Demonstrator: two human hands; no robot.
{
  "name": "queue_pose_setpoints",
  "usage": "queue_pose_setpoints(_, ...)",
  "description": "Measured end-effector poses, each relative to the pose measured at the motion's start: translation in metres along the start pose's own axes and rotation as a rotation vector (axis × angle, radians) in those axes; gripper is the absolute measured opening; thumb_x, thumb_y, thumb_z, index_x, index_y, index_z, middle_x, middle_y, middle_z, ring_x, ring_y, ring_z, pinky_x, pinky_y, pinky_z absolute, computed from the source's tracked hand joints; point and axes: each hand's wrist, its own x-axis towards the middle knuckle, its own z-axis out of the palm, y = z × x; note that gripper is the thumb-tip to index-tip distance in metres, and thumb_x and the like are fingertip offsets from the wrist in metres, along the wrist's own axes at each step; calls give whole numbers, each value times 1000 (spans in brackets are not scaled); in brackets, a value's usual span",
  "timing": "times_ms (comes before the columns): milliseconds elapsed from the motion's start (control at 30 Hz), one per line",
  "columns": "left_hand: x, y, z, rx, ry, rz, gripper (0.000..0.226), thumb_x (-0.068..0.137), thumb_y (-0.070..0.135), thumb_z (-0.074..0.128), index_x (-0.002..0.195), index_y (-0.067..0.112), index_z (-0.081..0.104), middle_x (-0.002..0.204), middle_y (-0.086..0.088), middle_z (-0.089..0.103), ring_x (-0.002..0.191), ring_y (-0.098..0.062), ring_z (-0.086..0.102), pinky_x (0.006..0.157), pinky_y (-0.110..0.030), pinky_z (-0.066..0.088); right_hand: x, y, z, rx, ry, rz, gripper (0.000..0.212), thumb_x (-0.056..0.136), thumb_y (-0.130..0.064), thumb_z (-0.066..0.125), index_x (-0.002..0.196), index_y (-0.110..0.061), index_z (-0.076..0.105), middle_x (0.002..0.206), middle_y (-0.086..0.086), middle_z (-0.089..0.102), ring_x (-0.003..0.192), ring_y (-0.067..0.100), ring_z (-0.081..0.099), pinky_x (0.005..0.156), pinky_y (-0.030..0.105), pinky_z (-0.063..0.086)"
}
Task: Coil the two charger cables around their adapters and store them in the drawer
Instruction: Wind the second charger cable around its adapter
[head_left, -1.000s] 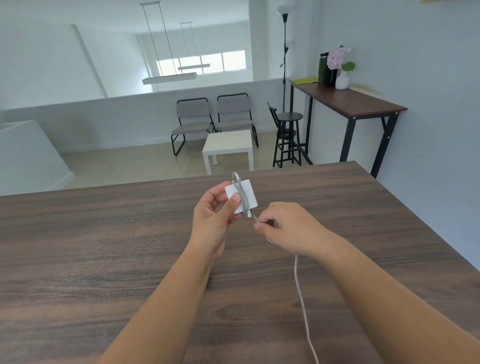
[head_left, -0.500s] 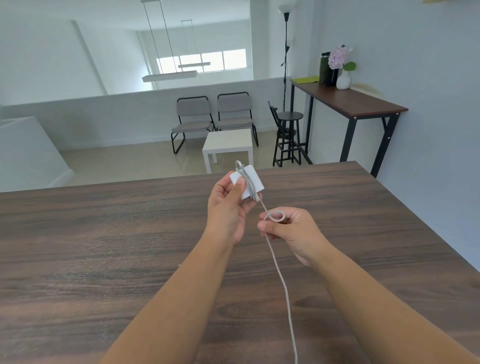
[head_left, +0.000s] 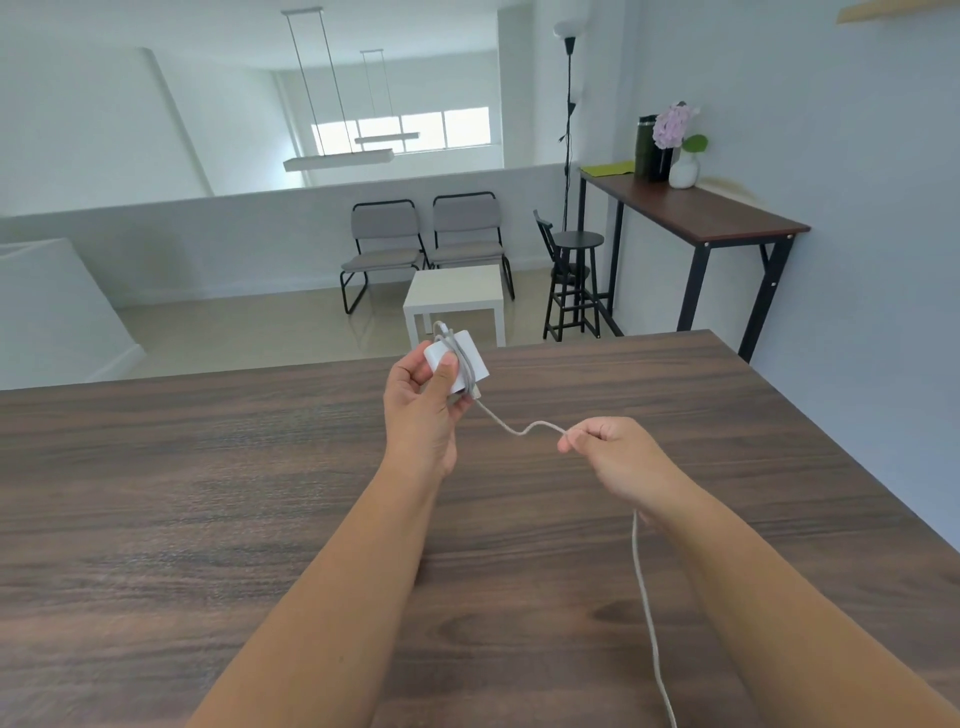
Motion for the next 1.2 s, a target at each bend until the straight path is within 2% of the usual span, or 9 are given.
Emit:
queue_pose_setpoints(200, -2, 9, -10, -5, -17, 5, 39, 94, 6, 59, 132, 2, 48, 105, -2, 64, 94, -23, 64, 70, -34, 56, 11, 20, -26, 497, -321, 78, 36, 102, -20, 39, 74, -12, 60, 58, 3, 44, 57, 18, 41, 57, 29, 30)
queue_pose_setpoints(367, -12, 5, -5, -31, -41, -45, 38, 94, 5, 59, 130, 1, 48, 105, -3, 65, 93, -24, 65, 74, -38, 56, 0, 13, -9, 1, -152, 81, 28, 101, -25, 43, 121, -21, 63, 110, 0, 64, 93, 12, 56, 74, 23, 42)
queue_pose_setpoints(467, -16, 1, 1, -39, -44, -74, 37, 93, 5, 60, 129, 2, 49, 103, -3, 65, 95, -25, 64, 76, -40, 55, -11, -10, 16, 87, -216, 45, 40, 99, -38, 45, 138, -38, 42, 127, -7, 56, 106, 7, 53, 81, 24, 41)
queue_pose_setpoints(567, -20, -1, 7, -32, -60, -80, 37, 93, 6, 60, 129, 2, 50, 107, -7, 64, 94, -25, 64, 76, -39, 56, -17, -25, 38, 305, -333, 22, 44, 97, -35, 50, 139, -38, 37, 106, -1, 72, 111, 8, 53, 96, 31, 30)
queue_pose_setpoints(667, -20, 2, 6, -38, -67, -72, 37, 93, 6, 59, 129, 1, 49, 107, -7, 64, 96, -27, 63, 74, -39, 56, -17, -28, 41, 520, -287, 60, 36, 94, -20, 59, 129, -22, 52, 70, 1, 62, 65, 10, 58, 67, 26, 43)
queue_pose_setpoints(733, -18, 3, 4, -47, -63, -74, 36, 94, 5, 59, 128, 2, 50, 104, -5, 65, 96, -27, 63, 75, -40, 56, -14, -27, 38, 358, -178, 25, 17, 92, -24, 62, 109, -21, 67, 69, -1, 61, 50, 1, 50, 53, 20, 40)
queue_pose_setpoints(800, -17, 2, 0, -51, -60, -84, 34, 94, 5, 58, 127, 2, 52, 103, -4, 66, 95, -26, 65, 78, -43, 56, -10, -25, 34, 145, -75, -92, 12, 91, -30, 63, 93, -25, 73, 80, 5, 70, 61, 3, 55, 63, 27, 48)
queue_pose_setpoints(933, -18, -1, -7, 46, -96, -84, 31, 93, 7, 60, 124, 2, 55, 101, -6, 67, 88, -22, 67, 79, -47, 56, -12, -30, 22, -200, -30, -255, 16, 93, -33, 57, 92, -29, 72, 61, -12, 56, 59, 3, 48, 60, 23, 39)
queue_pose_setpoints(1200, -27, -11, -14, 618, -245, 141, 34, 88, 14, 69, 120, 18, 59, 109, 0, 66, 94, -13, 65, 75, -20, 53, -17, -60, -7, -665, -132, -444, 18, 94, -32, 54, 89, -22, 67, 77, -11, 63, 71, 5, 55, 69, 29, 47)
